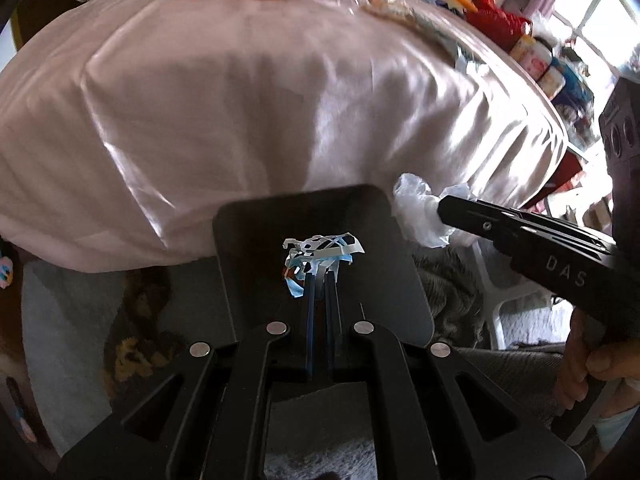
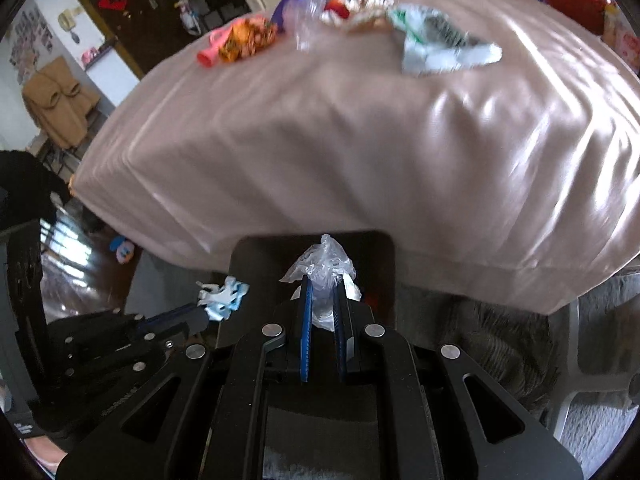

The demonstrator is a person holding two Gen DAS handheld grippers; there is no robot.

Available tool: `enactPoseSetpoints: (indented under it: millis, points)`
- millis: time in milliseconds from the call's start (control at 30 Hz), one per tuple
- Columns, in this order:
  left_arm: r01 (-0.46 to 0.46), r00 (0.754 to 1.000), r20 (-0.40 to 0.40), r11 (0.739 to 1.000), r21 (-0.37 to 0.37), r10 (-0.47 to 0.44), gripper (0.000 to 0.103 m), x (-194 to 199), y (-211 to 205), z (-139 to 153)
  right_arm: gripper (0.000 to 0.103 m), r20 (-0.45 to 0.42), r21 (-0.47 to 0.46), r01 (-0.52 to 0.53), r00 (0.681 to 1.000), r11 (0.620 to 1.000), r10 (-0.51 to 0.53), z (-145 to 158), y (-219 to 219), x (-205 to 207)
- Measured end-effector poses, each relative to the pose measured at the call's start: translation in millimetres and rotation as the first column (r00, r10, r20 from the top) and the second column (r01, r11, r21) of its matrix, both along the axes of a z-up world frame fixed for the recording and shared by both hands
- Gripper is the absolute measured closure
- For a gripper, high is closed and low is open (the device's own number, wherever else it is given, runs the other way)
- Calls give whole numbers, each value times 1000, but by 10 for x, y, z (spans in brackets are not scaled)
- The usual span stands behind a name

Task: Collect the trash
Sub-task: 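Carry both items over the bin and open both tools to release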

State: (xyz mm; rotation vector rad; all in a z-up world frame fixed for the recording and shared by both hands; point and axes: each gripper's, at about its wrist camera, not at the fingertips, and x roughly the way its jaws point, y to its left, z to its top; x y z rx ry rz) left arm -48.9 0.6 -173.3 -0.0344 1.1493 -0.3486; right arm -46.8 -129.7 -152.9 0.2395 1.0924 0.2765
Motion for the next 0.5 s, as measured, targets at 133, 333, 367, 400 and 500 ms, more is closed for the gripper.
enactPoseSetpoints:
  millis: [133,333,367,400,500]
  points:
    - [8,1000,-24,1000,11,-8,99,41,-22,-87,89,-25,-4,-9,1000,1000,9,-69,36,35]
    - [-5,999,-36,1000,17,6,94,72,7,-131,88,-43,16,-4,999,1000,5,-114,22,71]
    - [-9,999,-40,1000,16,10,91,79,15,-140,88,-44,17,-6,999,1000,6,-119,31,70]
    - [-12,999,-42,1000,16,12,89,83,18,-145,88,-45,17,-7,999,1000,8,-122,43,71]
    - [-16,999,-41,1000,18,16,85,83,29,-141,83,-44,16,-1,999,1000,2,-129,36,70]
